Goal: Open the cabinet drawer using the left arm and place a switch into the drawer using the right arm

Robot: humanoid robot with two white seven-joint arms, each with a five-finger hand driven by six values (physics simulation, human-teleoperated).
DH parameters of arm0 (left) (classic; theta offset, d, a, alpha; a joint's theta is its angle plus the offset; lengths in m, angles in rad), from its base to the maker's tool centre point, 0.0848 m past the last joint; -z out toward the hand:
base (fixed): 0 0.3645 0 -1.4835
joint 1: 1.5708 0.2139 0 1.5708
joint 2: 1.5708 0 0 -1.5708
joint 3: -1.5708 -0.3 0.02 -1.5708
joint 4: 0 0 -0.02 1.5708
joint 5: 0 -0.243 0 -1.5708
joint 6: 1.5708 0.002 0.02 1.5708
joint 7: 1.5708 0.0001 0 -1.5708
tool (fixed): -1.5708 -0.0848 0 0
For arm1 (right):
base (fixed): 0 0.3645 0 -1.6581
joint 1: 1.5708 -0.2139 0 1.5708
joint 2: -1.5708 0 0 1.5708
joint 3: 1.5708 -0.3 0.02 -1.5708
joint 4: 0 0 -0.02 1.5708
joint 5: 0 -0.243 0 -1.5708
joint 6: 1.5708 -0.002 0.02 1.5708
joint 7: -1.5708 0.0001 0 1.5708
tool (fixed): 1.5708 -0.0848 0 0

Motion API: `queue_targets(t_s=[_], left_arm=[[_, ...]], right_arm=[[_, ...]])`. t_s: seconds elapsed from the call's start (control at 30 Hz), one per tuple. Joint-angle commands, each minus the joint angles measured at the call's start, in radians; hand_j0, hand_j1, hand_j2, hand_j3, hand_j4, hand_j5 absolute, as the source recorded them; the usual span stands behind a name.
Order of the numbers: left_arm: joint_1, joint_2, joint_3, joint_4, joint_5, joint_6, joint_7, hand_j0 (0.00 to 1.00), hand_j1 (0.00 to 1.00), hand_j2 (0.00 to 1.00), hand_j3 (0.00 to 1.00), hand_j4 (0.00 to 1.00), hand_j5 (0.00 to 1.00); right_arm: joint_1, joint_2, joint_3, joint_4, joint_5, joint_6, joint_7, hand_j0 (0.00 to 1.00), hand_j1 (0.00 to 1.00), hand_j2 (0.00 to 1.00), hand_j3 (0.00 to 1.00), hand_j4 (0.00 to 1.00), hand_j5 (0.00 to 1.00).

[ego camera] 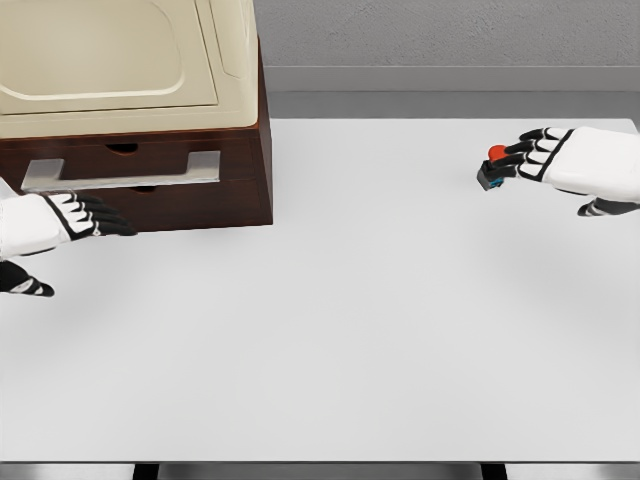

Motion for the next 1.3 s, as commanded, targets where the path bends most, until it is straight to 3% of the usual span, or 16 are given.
queue_targets(t_s=[0.0,0.2,0.23,0.27,0.3,0.4,0.47,0.53,0.63,0.67,0.8,0.87,0.97,1.07,1.13,1.27], left_arm=[[0.000,-0.017,-0.043,-0.004,0.003,0.002,0.001,1.00,1.00,1.00,1.00,1.00,1.00],[-0.021,-0.020,-0.048,-0.006,0.008,0.002,0.015,1.00,1.00,1.00,1.00,1.00,1.00],[-0.023,-0.022,-0.055,-0.006,0.012,0.002,0.050,1.00,1.00,1.00,1.00,1.00,1.00],[-0.029,-0.033,-0.097,-0.006,0.014,0.002,0.085,1.00,1.00,1.00,1.00,1.00,1.00],[-0.049,-0.065,-0.158,-0.007,0.034,0.002,0.095,1.00,1.00,1.00,1.00,1.00,1.00],[-0.052,-0.070,-0.264,-0.006,0.144,0.002,0.093,1.00,1.00,1.00,1.00,1.00,1.00],[-0.060,-0.068,-0.279,-0.007,0.216,0.002,0.085,1.00,1.00,1.00,1.00,1.00,1.00],[-0.074,-0.065,-0.327,-0.007,0.291,0.002,0.056,1.00,1.00,1.00,1.00,1.00,1.00],[-0.129,-0.050,-0.336,-0.007,0.456,0.002,-0.019,1.00,1.00,1.00,1.00,1.00,1.00],[-0.144,-0.053,-0.336,-0.007,0.515,0.002,-0.103,1.00,1.00,1.00,1.00,1.00,1.00],[-0.199,-0.047,-0.336,-0.006,0.647,0.002,-0.114,1.00,1.00,1.00,1.00,1.00,1.00],[-0.276,-0.047,-0.335,-0.006,0.719,0.027,-0.114,1.00,1.00,1.00,1.00,1.00,1.00],[-0.356,-0.053,-0.335,-0.006,0.720,0.258,-0.114,1.00,1.00,1.00,1.00,1.00,1.00],[-0.377,-0.047,-0.335,-0.006,0.700,0.275,-0.114,1.00,1.00,1.00,1.00,1.00,1.00],[-0.379,-0.048,-0.332,-0.004,0.603,0.280,-0.114,1.00,1.00,1.00,1.00,1.00,1.00],[-0.394,-0.047,-0.330,-0.001,0.589,0.305,-0.114,1.00,1.00,1.00,1.00,1.00,1.00]], right_arm=[[0.000,-0.001,-0.001,-0.004,-0.004,0.003,0.000,1.00,1.00,1.00,1.00,1.00,1.00],[-0.021,-0.001,0.000,0.017,-0.007,0.003,0.000,1.00,1.00,1.00,1.00,1.00,1.00],[-0.023,-0.003,-0.021,0.135,-0.044,0.003,0.000,1.00,1.00,1.00,1.00,1.00,1.00],[-0.029,-0.013,-0.067,0.232,-0.052,0.003,0.000,1.00,1.00,1.00,1.00,1.00,1.00],[-0.031,-0.015,-0.064,0.267,-0.047,0.003,0.000,1.00,1.00,1.00,1.00,1.00,1.00],[-0.075,-0.007,-0.060,0.247,-0.041,0.003,0.000,1.00,1.00,1.00,1.00,1.00,1.00],[-0.147,0.026,0.014,0.255,-0.021,0.003,0.000,0.97,0.97,0.97,0.97,0.97,0.97],[-0.216,0.118,0.104,0.322,0.059,0.003,0.000,1.00,1.00,1.00,1.00,1.00,1.00],[-0.399,0.264,0.278,0.583,0.135,0.003,0.000,1.00,1.00,1.00,1.00,1.00,1.00],[-0.416,0.275,0.313,0.606,0.140,0.003,0.000,1.00,1.00,1.00,1.00,1.00,1.00],[-0.445,0.284,0.399,0.606,0.148,0.003,0.000,1.00,1.00,1.00,1.00,1.00,1.00],[-0.460,0.304,0.410,0.614,0.177,0.003,0.000,1.00,1.00,1.00,1.00,1.00,1.00],[-0.522,0.353,0.491,0.705,0.178,0.003,0.000,1.00,1.00,1.00,1.00,1.00,1.00],[-0.546,0.398,0.510,0.777,0.220,0.003,0.000,1.00,1.00,1.00,1.00,1.00,1.00],[-0.548,0.398,0.511,0.787,0.226,0.003,0.000,1.00,1.00,1.00,1.00,1.00,1.00],[-0.563,0.424,0.510,0.829,0.240,0.003,0.000,1.00,1.00,1.00,1.00,1.00,1.00]])
